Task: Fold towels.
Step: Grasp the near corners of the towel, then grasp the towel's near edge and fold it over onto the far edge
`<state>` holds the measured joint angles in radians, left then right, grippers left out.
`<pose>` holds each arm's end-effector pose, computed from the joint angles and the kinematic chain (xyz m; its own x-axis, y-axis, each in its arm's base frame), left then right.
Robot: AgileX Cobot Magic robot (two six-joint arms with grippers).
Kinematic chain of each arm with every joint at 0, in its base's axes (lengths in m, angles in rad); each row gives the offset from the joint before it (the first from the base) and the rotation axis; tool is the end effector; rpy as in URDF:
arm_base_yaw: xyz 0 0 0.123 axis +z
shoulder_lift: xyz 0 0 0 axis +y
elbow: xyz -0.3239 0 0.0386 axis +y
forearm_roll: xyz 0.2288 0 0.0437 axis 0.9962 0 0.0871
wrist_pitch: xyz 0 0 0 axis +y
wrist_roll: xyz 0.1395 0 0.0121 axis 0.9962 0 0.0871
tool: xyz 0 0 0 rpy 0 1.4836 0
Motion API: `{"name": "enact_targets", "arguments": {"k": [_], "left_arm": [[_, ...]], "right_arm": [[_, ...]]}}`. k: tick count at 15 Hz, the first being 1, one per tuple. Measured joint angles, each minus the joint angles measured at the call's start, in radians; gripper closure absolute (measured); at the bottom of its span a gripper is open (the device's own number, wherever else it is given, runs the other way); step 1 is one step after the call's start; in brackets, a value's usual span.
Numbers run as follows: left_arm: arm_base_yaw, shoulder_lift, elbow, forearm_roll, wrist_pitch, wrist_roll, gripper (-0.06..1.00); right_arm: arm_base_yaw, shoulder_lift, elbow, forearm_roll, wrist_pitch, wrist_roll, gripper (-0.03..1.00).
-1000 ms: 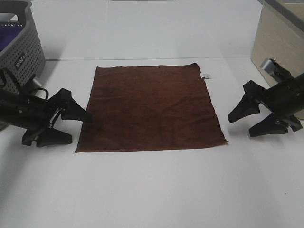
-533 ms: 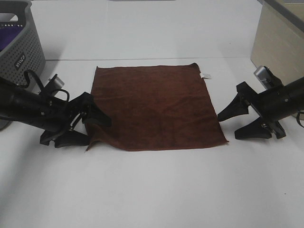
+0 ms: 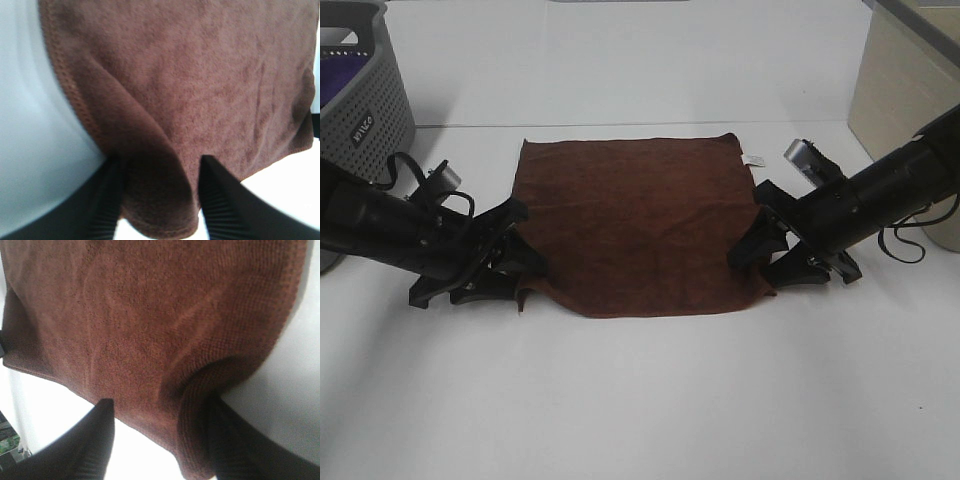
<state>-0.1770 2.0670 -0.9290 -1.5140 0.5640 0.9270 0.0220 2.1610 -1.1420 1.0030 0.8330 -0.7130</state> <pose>0.3598 -0.1404 0.0953 -0.9449 -0.2994 -0.1326 -0.1452 0.7462 -0.6497 0.3788 0.0958 0.0899 -0.9976 0.0553 -0.0428 0.0162 0.7783 0.6277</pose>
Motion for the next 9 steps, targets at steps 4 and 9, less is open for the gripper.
{"name": "enact_targets", "arguments": {"k": [4,9], "left_arm": [[0.0,0.0,0.0,0.012,-0.009,0.02,0.91],[0.0,-0.076,0.001,0.321,0.01,-0.17,0.93]], "right_arm": [[0.009,0.012,0.0,-0.043,-0.033,0.02,0.9],[0.009,-0.029,0.012,-0.193,0.013,0.161,0.95]]}}
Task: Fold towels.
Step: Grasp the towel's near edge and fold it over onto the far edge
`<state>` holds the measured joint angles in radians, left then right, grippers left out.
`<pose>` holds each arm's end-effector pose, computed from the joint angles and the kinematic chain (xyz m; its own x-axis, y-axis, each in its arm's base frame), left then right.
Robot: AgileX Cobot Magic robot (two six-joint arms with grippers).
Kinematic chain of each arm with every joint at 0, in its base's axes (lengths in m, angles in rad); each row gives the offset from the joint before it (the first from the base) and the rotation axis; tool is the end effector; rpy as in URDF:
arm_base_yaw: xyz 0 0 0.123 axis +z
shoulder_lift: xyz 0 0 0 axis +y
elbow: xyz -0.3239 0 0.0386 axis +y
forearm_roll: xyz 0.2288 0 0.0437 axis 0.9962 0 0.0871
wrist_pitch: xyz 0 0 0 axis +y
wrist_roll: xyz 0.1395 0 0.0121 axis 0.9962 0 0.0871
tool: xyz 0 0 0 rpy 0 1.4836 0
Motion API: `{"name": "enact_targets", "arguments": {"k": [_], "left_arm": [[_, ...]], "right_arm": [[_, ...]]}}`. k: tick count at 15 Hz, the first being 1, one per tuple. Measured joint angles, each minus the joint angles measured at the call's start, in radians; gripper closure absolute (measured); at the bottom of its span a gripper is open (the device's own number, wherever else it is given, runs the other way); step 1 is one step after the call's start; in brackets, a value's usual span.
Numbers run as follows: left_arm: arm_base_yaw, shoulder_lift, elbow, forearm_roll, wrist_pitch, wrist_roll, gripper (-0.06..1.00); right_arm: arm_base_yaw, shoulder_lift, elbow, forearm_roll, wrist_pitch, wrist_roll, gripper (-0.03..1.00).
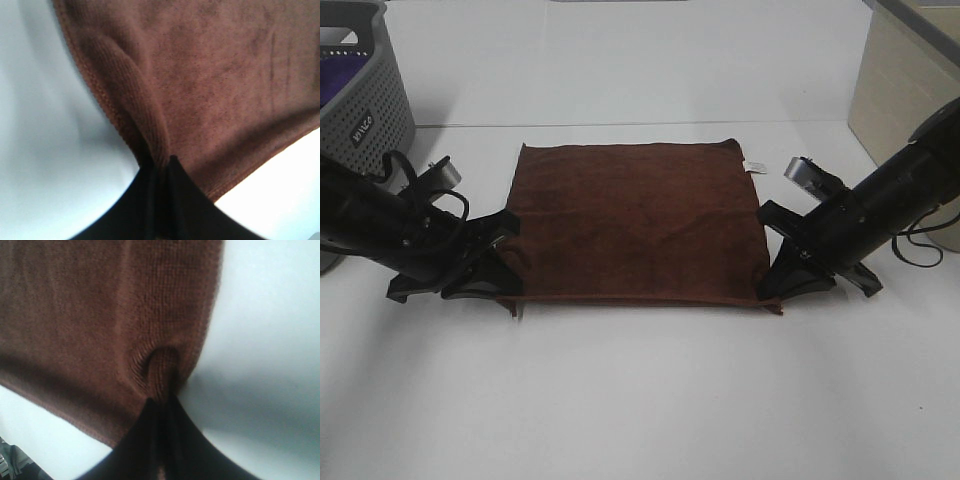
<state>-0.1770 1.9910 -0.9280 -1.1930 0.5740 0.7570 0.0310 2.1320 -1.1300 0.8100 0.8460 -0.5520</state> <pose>0.3414 -0.1329 0.1112 -0.9770 -0.1443 -0.1571 -0.0300 0.8223 -0.5683 0.3619 0.0872 0.0898 -0.9992 0.0163 0.0361 0.0333 0.8403 0.5410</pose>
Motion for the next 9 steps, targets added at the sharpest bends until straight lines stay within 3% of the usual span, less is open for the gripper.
{"name": "enact_targets", "arguments": {"k": [2,4,7,9], "left_arm": [[-0.004,-0.033,0.0,0.175,0.052,-0.159,0.93],[-0.009,-0.045,0.0,0.292,0.136,-0.285,0.93],[-0.009,-0.045,0.0,0.351,0.23,-0.353,0.93],[-0.009,-0.045,-0.026,0.358,0.233,-0.357,0.93]], "right_arm": [[0.003,-0.049,0.042,-0.042,0.01,0.062,0.95],[0.004,-0.11,0.109,-0.061,0.016,0.106,0.95],[0.004,-0.173,0.187,-0.084,0.036,0.155,0.95],[0.004,-0.192,0.171,-0.091,0.035,0.156,0.95]]}}
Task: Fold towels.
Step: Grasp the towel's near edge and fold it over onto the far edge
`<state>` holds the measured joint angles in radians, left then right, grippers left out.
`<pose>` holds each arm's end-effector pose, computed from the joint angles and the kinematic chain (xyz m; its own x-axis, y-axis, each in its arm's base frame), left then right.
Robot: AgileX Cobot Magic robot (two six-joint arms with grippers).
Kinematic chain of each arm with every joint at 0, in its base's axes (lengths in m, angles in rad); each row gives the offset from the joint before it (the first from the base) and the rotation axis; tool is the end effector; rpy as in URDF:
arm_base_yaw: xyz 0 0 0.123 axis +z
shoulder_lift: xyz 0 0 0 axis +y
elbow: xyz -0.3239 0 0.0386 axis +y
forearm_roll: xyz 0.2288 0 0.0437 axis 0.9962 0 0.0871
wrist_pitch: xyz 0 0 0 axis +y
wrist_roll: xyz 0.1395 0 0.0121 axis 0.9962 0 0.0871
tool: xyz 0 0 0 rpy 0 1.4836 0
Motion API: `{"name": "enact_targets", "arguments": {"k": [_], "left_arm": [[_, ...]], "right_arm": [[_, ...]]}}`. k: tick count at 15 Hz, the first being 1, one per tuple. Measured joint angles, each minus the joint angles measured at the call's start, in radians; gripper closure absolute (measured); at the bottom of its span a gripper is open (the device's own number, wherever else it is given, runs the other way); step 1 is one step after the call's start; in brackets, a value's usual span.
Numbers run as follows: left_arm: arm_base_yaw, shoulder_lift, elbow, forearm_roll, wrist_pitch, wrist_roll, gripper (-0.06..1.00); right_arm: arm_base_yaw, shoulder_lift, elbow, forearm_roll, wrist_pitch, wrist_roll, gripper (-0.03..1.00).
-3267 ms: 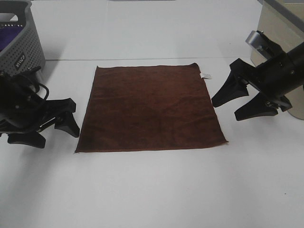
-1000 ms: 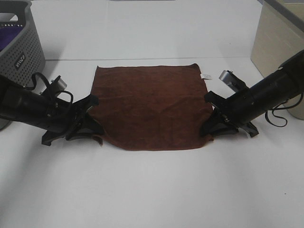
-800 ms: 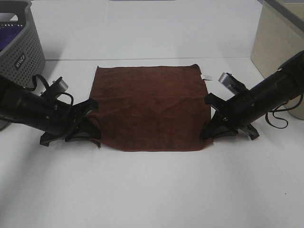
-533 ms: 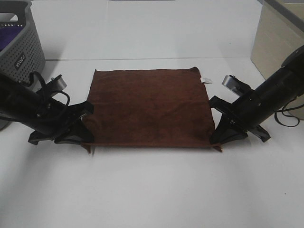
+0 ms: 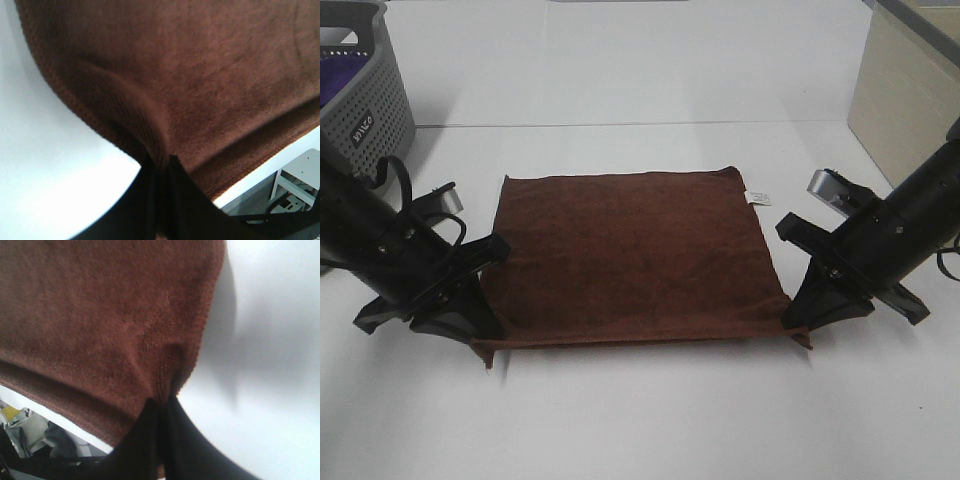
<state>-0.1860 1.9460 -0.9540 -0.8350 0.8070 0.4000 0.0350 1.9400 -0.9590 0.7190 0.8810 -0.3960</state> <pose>0.3033 -0.1334 0.1245 -0.9964 -0.0271 0.0805 -0.0659 0.8446 -0.5313 0.3062 0.0819 0.1250 -0.9910 0.0618 0.1188 0.1132 0.8604 0.4969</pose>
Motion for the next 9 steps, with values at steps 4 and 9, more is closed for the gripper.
{"name": "enact_targets", "arguments": {"k": [4,9], "left_arm": [[0.0,0.0,-0.145,0.028,-0.04,-0.041,0.93],[0.001,0.015,-0.326,0.046,-0.155,-0.057,0.93]], "right_arm": [[0.0,-0.001,-0.192,-0.015,-0.004,0.0,0.95],[0.0,0.043,-0.478,-0.023,0.012,0.0,0.95]]}}
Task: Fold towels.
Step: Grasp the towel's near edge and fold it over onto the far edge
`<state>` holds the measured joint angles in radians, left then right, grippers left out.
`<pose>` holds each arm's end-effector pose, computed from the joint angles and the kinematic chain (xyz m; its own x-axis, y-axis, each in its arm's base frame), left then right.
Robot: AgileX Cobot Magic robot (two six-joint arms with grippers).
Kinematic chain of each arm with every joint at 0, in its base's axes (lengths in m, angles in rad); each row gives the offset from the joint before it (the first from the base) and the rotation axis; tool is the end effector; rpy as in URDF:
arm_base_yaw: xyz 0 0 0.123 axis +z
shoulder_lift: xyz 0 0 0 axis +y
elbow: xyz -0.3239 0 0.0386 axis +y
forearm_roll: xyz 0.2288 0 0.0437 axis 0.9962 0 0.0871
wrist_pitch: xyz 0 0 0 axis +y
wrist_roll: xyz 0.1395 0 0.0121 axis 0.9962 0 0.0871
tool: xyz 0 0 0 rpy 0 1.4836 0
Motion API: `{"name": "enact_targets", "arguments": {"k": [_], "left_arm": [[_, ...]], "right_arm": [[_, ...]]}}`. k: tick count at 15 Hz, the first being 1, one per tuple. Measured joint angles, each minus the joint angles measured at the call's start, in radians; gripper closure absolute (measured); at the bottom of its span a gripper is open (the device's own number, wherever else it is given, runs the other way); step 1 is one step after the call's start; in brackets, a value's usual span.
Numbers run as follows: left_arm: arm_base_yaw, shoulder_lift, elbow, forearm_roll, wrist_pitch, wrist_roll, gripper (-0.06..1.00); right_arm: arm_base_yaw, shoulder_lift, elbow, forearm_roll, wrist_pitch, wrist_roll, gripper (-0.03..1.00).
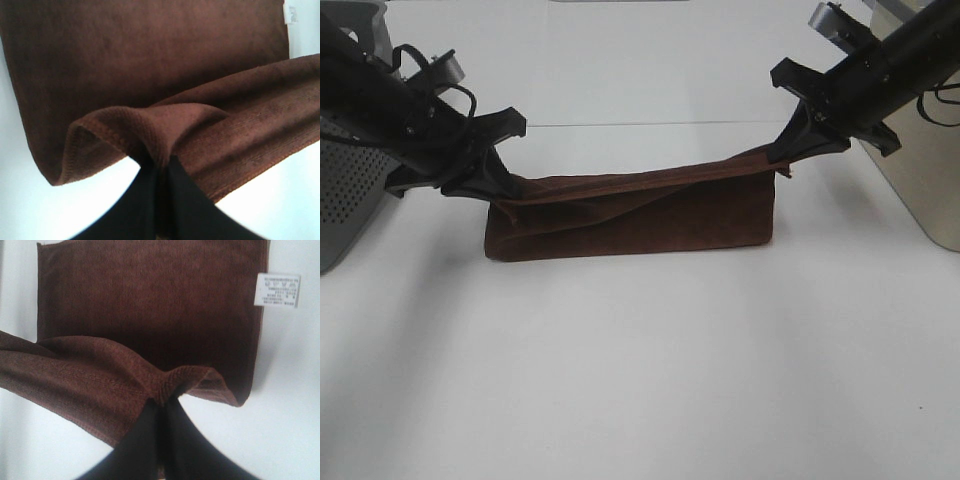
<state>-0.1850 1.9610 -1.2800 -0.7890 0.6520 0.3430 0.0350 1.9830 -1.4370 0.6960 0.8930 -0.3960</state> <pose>0.4045 -0.1371 0.1859 -0.9410 -0.1233 -0.3152 0.0592 0.8569 -0.5120 0.4222 0.0848 0.2089 -0.9525 0.0416 -0.3015 -0.1198 0.8594 0.4970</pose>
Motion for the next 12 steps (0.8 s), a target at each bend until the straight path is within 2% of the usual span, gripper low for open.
{"name": "enact_targets", "arguments": {"k": [5,12], "left_arm": [[-0.003,0.027,-0.028,0.002,-0.253,0.0,0.93],[-0.022,0.168,-0.049,0.0,-0.343,0.011,0.93]], "right_arm": [[0.01,0.188,-0.249,0.023,0.02,0.001,0.95],[0.021,0.337,-0.305,0.031,-0.08,0.0,0.95]]}}
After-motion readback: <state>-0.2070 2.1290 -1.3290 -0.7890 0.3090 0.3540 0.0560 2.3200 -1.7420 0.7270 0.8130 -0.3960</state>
